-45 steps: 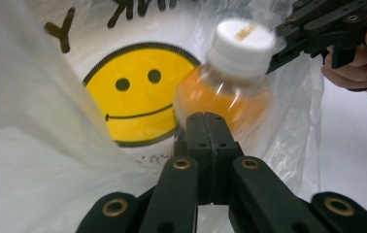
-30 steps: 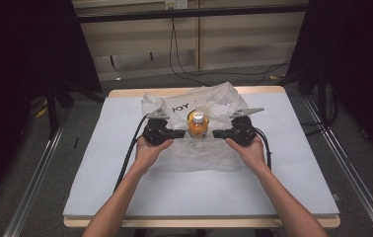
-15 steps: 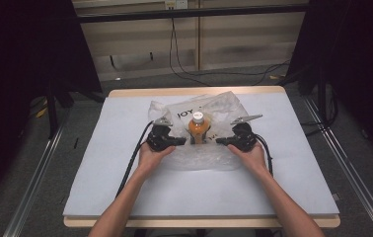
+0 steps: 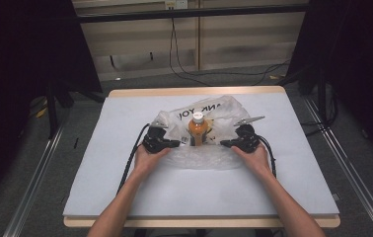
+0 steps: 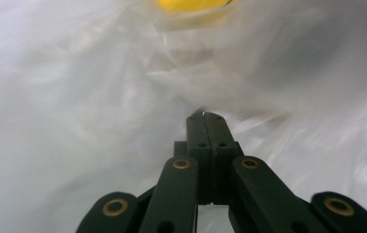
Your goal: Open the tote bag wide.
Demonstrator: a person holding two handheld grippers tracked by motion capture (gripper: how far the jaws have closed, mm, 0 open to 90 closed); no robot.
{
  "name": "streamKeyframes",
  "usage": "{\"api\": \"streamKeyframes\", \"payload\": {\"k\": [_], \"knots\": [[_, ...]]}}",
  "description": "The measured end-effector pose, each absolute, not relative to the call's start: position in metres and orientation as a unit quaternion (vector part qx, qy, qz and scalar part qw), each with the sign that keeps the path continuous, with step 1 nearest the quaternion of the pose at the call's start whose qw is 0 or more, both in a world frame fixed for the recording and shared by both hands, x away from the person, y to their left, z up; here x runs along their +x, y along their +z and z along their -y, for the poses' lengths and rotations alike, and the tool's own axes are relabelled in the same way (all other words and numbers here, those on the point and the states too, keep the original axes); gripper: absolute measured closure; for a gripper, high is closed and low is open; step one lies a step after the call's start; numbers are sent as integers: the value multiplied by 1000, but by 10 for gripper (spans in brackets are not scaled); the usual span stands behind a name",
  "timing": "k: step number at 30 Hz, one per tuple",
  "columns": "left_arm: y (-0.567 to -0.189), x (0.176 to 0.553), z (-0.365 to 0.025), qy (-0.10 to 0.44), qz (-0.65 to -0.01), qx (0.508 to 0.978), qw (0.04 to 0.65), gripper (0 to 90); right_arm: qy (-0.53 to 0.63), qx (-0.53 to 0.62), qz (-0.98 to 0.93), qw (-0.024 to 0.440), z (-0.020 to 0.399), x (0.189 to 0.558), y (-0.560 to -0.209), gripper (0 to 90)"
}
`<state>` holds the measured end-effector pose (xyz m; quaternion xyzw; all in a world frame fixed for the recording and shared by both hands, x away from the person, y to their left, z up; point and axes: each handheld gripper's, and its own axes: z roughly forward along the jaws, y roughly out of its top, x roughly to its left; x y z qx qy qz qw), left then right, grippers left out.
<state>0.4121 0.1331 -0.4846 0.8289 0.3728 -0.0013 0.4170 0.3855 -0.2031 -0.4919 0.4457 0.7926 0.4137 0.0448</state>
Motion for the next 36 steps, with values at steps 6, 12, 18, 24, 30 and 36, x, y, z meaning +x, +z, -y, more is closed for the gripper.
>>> {"api": "streamKeyframes", "payload": {"k": [6,12,18,24,30,36], "knots": [[-488,421,-155,29,-339,847,410,900,389,450,-802,55,210,383,-487,900],[-486,415,-160,25,-356,846,396,900,388,453,-801,56,224,377,-487,900],[-485,410,-176,34,-336,854,397,900,376,453,-806,67,237,365,-484,900],[-486,409,-186,36,-322,853,408,900,381,457,-800,74,244,359,-485,900],[-466,396,-187,33,-312,839,444,900,434,445,-780,70,247,349,-472,900],[-451,377,-195,36,-294,832,469,900,457,424,-778,77,245,329,-460,900]]}}
